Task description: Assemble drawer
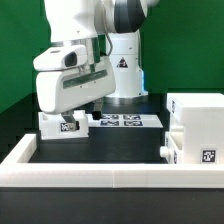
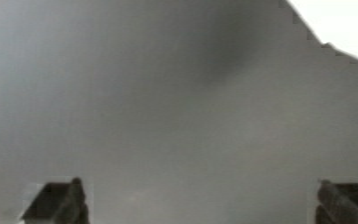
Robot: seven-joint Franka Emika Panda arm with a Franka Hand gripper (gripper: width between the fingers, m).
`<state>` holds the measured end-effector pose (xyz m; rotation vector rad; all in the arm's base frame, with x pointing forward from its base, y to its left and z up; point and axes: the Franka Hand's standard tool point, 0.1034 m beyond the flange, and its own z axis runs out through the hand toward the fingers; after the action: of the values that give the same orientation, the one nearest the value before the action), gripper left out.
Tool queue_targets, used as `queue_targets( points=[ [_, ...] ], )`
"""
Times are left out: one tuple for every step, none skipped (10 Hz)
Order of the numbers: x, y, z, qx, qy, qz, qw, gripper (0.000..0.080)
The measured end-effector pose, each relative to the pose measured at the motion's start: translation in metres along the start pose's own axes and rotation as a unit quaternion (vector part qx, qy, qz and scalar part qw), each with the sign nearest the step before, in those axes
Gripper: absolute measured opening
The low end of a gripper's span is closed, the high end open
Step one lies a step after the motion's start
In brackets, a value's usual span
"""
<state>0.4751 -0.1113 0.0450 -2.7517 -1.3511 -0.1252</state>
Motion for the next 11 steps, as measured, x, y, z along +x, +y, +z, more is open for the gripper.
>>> queue_targets(
  points=[
    [-0.008, -0.005, -0.003, 0.0, 0.001, 0.051, 0.999, 0.0648],
    [-0.017, -0.008, -0.006, -0.004, 0.003, 0.084, 0.996, 0.0648],
    [-0.026, -0.012, -0.007, -0.005, 0.005, 0.131, 0.991, 0.0648],
    [-0.035, -0.017, -0.009, -0.006, 0.005, 0.165, 0.986, 0.0648],
    [-0.047, -0.024, -0.013, -0.014, 0.005, 0.188, 0.982, 0.0648],
    [-0.051, -0.031, -0.015, -0.014, 0.005, 0.241, 0.97, 0.0648],
    [-0.053, -0.036, -0.014, -0.011, 0.005, 0.283, 0.959, 0.0648],
    [-0.052, -0.035, -0.014, -0.01, 0.006, 0.315, 0.949, 0.0648],
    [-0.052, -0.036, -0.013, -0.01, 0.008, 0.339, 0.941, 0.0648],
    [-0.052, -0.036, -0.013, -0.01, 0.007, 0.332, 0.943, 0.0648],
    [-0.053, -0.036, -0.012, -0.012, 0.008, 0.333, 0.943, 0.0648]
  ],
)
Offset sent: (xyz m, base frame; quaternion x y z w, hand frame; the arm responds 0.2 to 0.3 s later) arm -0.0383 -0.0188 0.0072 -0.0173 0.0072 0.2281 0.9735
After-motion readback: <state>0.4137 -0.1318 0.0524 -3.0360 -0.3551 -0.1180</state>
